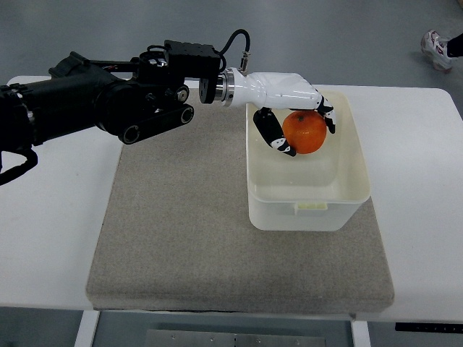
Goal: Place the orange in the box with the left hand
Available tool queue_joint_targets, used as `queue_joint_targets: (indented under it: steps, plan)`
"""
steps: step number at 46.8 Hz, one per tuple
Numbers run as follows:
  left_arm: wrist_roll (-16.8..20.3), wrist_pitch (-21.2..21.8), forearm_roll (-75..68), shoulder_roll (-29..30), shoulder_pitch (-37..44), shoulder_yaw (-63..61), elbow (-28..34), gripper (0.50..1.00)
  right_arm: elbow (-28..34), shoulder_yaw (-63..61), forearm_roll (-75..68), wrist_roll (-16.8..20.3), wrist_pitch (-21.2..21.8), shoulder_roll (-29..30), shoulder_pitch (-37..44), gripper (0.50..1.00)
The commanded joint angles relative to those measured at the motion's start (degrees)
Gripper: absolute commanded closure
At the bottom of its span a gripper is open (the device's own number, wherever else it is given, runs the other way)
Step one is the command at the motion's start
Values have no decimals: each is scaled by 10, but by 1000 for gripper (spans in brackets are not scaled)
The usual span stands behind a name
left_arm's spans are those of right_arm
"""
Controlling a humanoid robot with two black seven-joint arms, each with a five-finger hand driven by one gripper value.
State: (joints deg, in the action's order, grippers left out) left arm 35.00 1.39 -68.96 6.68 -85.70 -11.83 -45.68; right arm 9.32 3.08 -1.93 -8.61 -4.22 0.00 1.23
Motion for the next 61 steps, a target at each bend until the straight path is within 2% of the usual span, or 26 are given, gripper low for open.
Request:
queue_joint_targets:
  steps: [1,4,33,37,45,53,61]
  plan:
    - [0,0,1,-1,8,-1,0,566,0,0,0,0,0,0,0,574]
    - [0,0,1,-1,11,0,0,542,0,0,0,0,0,0,0,574]
    - [0,17,8,0,5,10,7,531,0,0,0,0,0,0,0,574]
    - [0,33,8,3,1,11,41,531,0,0,0,0,0,0,0,574]
    - [0,71,8,3,4,10,153,529,0,0,0,0,0,0,0,574]
    - [0,89,21,5,15,9,242,529,0,0,0,0,0,0,0,574]
    - [0,89,111,1,46,7,334,531,0,0,0,0,0,0,0,574]
